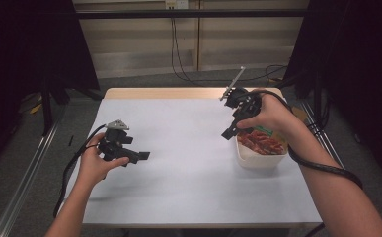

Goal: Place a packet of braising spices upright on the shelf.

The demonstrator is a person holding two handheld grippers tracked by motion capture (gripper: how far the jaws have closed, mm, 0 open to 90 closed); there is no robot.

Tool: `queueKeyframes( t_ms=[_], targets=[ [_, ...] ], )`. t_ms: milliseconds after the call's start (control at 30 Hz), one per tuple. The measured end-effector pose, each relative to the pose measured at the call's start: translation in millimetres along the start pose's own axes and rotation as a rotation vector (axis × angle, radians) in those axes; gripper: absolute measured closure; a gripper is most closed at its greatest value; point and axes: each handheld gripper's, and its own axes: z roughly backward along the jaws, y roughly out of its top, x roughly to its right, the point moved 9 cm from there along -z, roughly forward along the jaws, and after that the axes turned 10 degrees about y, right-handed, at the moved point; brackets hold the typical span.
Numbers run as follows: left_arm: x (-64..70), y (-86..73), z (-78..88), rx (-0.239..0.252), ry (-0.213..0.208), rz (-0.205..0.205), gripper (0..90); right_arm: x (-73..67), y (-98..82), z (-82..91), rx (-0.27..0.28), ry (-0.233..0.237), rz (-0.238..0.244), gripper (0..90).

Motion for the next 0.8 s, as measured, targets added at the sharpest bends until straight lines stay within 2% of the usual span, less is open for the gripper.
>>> queueKeyframes(
  t_ms=[467, 800],
  targets=[
    [-0.2, -10.0, -3.7, -0.015, 0.006, -0.006, 3.8, -12.2, -5.4, -40.1, 0.018, 0.045, 0.028, 10.5],
    [-0.3, -15.9, -6.7, -0.018, 0.001, -0.007, 3.8, -15.7, -10.9, -63.4, 0.005, 0.035, 0.056, 10.2]
  ],
)
